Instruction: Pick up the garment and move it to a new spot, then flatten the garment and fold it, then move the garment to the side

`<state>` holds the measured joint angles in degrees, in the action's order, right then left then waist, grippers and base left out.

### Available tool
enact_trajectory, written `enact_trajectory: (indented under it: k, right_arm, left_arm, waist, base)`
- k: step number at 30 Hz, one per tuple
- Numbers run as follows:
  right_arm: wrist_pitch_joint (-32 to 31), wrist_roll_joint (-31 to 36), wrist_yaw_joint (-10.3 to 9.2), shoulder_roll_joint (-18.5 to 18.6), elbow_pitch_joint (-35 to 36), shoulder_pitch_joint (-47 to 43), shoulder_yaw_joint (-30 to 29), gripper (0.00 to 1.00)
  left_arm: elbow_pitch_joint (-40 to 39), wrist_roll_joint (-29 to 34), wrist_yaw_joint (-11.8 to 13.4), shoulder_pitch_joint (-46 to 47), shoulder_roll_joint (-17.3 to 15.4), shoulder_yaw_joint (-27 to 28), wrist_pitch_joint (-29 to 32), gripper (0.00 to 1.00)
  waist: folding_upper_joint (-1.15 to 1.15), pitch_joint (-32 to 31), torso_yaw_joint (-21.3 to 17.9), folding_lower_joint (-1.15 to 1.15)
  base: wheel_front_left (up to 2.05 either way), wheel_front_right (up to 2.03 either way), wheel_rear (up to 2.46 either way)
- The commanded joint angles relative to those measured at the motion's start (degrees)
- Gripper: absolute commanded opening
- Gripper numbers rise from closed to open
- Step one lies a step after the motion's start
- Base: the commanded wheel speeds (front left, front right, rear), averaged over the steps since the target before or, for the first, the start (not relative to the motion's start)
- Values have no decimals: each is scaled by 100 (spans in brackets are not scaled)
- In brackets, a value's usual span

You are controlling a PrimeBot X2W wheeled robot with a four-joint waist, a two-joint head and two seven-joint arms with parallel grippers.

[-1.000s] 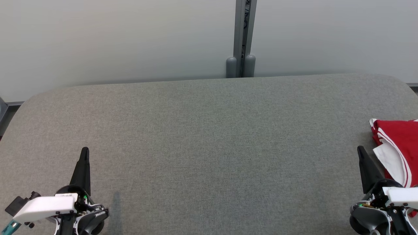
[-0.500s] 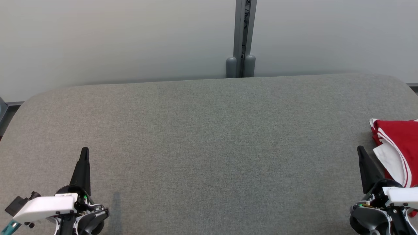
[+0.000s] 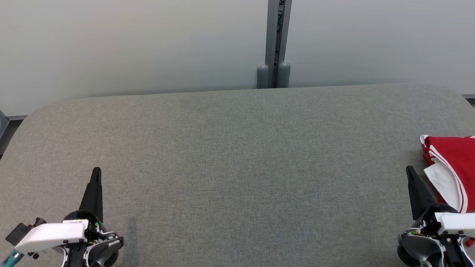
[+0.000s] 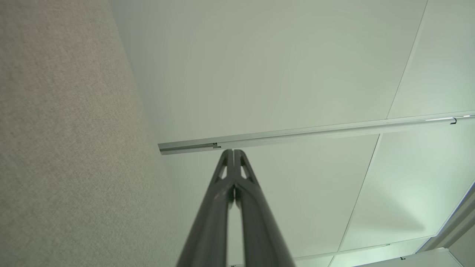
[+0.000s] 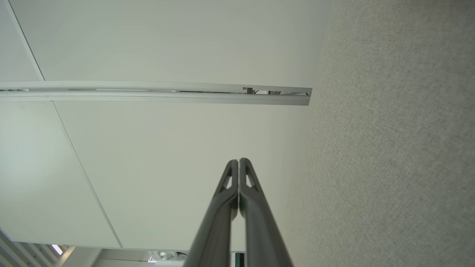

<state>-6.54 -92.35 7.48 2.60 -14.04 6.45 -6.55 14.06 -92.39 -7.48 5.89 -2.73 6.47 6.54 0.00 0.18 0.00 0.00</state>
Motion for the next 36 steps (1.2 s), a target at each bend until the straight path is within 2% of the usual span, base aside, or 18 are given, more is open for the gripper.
enact_trajectory:
  k: [1, 36]
  right_arm:
    - [-18, -15, 2, 53, 23, -49, -7, 0]
    - [-18, -15, 2, 53, 22, -49, -7, 0]
  left_arm:
    - [-18, -7, -16, 67, -28, 23, 18, 0]
    - [-18, -7, -16, 67, -28, 23, 18, 0]
  waist:
    - [0, 0, 0, 0]
    - [0, 0, 0, 0]
  base:
    - [0, 0, 0]
    - [0, 0, 0]
